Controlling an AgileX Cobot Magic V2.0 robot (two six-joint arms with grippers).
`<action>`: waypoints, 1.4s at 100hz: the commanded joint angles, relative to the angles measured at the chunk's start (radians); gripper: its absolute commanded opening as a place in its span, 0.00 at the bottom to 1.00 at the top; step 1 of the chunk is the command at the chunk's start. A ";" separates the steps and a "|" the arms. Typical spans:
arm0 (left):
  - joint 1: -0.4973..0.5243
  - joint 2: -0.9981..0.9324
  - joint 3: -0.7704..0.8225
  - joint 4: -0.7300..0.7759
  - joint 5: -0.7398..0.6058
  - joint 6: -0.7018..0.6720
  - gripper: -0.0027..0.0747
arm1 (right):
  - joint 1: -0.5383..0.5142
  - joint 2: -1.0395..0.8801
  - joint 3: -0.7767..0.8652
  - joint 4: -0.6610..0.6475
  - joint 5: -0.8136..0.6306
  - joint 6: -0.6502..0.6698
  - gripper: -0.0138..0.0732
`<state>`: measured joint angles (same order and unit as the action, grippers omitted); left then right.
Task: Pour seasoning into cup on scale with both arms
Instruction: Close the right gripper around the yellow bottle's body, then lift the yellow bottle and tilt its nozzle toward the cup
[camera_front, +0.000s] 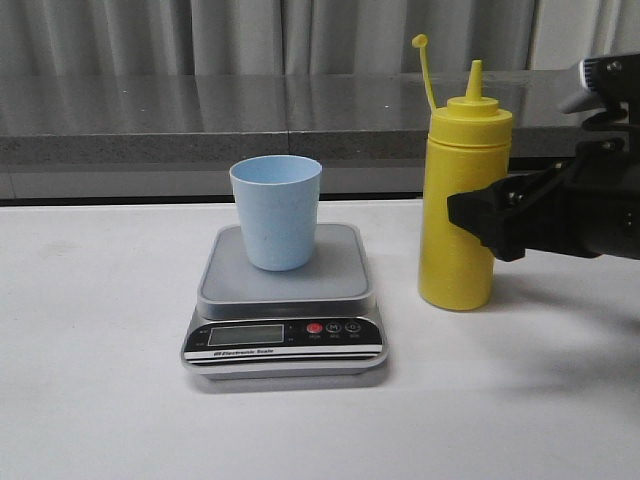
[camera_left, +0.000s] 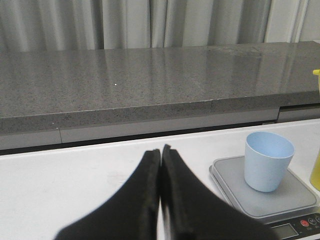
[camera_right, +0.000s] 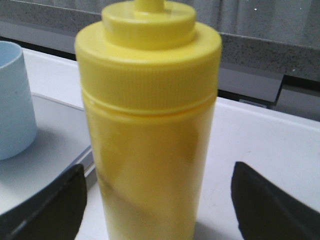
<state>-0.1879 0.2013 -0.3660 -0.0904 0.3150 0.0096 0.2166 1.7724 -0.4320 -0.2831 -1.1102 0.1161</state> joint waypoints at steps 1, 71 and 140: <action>0.000 0.010 -0.028 -0.003 -0.072 0.002 0.01 | 0.000 -0.031 -0.038 -0.017 -0.050 0.007 0.84; 0.000 0.010 -0.028 -0.003 -0.072 0.002 0.01 | 0.024 0.081 -0.176 -0.045 -0.024 0.041 0.84; 0.000 0.010 -0.028 -0.003 -0.072 0.002 0.01 | 0.029 0.017 -0.180 -0.087 -0.020 0.040 0.42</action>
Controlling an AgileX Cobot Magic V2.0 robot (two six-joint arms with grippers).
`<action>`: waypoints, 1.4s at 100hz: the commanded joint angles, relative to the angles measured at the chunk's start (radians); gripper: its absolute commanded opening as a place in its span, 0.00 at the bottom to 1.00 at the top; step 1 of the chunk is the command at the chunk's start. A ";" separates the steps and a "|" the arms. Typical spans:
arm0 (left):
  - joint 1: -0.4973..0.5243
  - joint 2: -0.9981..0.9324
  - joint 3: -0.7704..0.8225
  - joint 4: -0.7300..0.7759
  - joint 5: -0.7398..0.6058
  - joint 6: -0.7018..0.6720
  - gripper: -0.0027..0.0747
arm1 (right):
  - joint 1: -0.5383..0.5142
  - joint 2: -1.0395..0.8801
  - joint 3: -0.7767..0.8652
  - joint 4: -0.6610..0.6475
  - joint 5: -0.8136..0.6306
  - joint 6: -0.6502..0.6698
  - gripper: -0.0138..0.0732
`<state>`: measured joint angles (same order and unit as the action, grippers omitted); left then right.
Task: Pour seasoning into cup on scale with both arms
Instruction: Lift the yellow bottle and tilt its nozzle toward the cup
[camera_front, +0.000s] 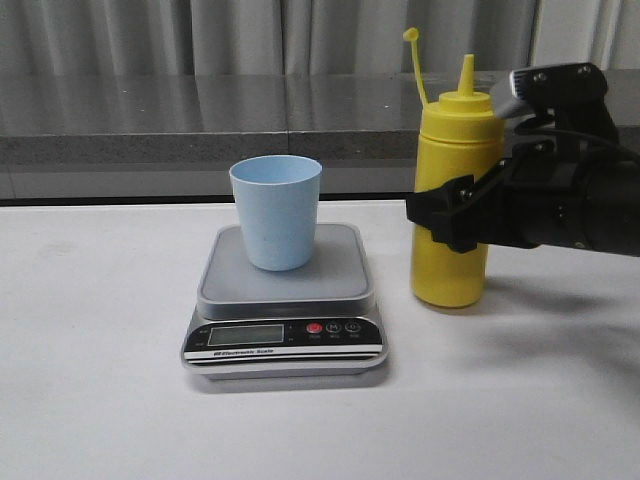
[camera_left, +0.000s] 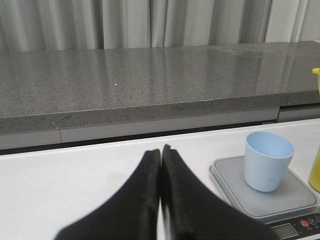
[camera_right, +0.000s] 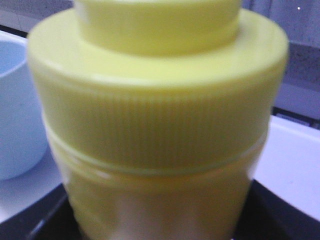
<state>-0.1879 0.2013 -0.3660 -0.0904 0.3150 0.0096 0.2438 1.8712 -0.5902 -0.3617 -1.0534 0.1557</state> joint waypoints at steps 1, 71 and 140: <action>0.000 0.010 -0.028 -0.003 -0.072 0.002 0.01 | 0.002 -0.089 -0.022 -0.008 -0.075 0.000 0.42; 0.000 0.010 -0.028 -0.003 -0.072 0.002 0.01 | 0.034 -0.231 -0.369 -0.396 0.654 -0.012 0.42; 0.000 0.010 -0.028 -0.003 -0.072 0.002 0.01 | 0.120 -0.218 -0.488 -0.775 0.914 -0.012 0.42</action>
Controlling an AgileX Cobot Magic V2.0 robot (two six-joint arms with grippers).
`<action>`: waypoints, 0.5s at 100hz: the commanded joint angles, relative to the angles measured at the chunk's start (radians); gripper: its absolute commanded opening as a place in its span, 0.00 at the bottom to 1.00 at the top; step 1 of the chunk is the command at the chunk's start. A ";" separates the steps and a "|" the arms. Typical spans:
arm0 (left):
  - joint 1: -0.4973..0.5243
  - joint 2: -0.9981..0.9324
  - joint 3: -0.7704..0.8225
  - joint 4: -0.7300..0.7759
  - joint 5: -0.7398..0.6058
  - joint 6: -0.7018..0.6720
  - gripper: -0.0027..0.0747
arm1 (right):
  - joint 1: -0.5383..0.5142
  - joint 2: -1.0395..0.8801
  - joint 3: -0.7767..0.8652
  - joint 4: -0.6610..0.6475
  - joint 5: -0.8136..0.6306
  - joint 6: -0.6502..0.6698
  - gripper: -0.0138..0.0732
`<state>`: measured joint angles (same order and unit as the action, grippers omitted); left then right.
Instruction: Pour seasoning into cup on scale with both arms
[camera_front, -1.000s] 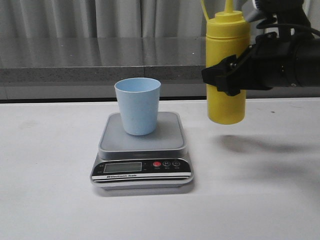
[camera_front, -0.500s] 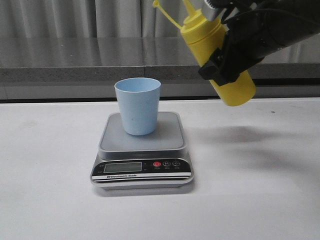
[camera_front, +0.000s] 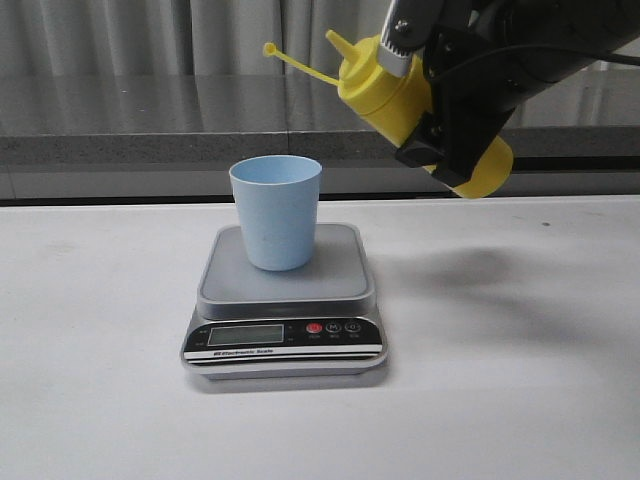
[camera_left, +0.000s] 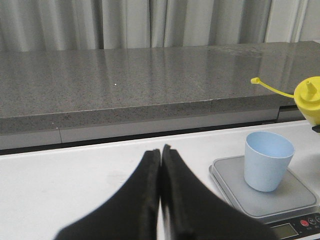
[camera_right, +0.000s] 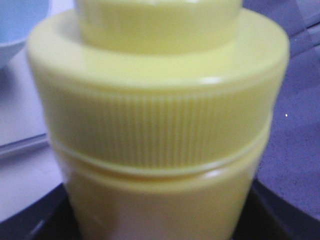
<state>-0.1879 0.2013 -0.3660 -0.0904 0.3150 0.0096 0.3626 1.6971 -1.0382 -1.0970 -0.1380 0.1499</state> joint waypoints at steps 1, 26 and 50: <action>0.000 0.010 -0.028 -0.003 -0.072 0.002 0.01 | 0.001 -0.044 -0.041 -0.048 0.001 -0.006 0.42; 0.000 0.010 -0.028 -0.003 -0.072 0.002 0.01 | 0.009 -0.044 -0.062 -0.147 0.079 -0.006 0.42; 0.000 0.010 -0.028 -0.003 -0.072 0.002 0.01 | 0.057 -0.042 -0.087 -0.265 0.164 -0.006 0.42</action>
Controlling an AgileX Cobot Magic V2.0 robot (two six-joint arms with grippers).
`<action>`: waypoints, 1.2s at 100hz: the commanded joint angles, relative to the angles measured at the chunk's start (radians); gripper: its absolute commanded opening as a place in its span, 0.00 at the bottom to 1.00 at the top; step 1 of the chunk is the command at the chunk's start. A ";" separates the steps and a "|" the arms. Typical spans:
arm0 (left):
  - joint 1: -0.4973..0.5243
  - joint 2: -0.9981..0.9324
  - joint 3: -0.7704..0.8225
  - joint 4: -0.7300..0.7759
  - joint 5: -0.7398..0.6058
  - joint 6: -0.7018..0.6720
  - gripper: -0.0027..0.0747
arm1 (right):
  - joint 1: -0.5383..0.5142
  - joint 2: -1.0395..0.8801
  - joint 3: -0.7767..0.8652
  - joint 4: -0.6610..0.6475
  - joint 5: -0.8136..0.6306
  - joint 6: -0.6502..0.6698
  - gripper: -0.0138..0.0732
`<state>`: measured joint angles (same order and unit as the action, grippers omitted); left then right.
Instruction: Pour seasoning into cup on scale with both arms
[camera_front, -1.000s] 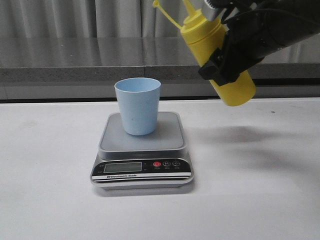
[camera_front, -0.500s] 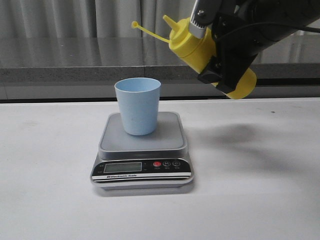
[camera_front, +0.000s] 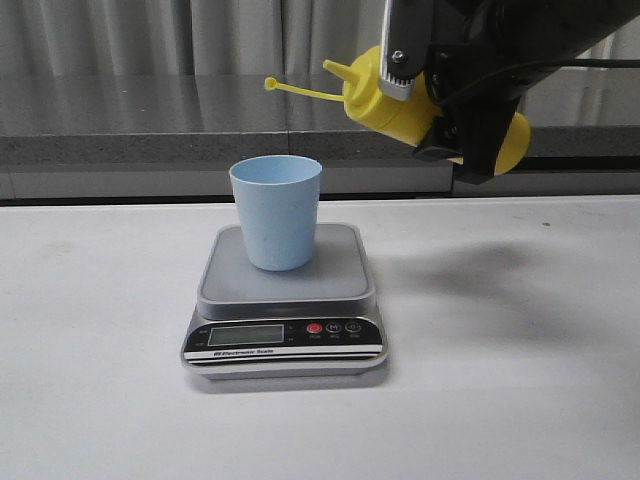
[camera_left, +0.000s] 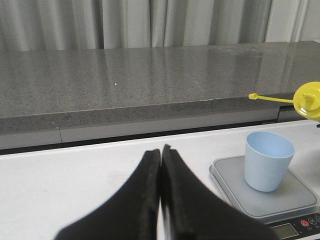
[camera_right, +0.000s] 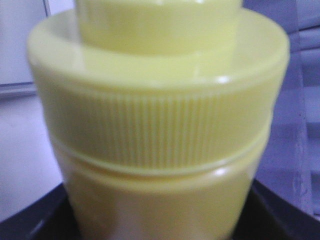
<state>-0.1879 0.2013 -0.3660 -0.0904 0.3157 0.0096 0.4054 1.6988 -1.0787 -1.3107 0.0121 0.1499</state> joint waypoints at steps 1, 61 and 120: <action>0.000 0.010 -0.028 -0.003 -0.073 0.002 0.01 | 0.017 -0.043 -0.048 -0.054 0.017 -0.006 0.42; 0.000 0.010 -0.028 -0.003 -0.073 0.002 0.01 | 0.097 0.026 -0.091 -0.393 0.242 0.078 0.42; 0.000 0.010 -0.028 -0.003 -0.073 0.002 0.01 | 0.145 0.026 -0.092 -0.554 0.349 0.207 0.42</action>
<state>-0.1879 0.2013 -0.3660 -0.0904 0.3157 0.0096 0.5431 1.7716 -1.1359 -1.7989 0.3084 0.3511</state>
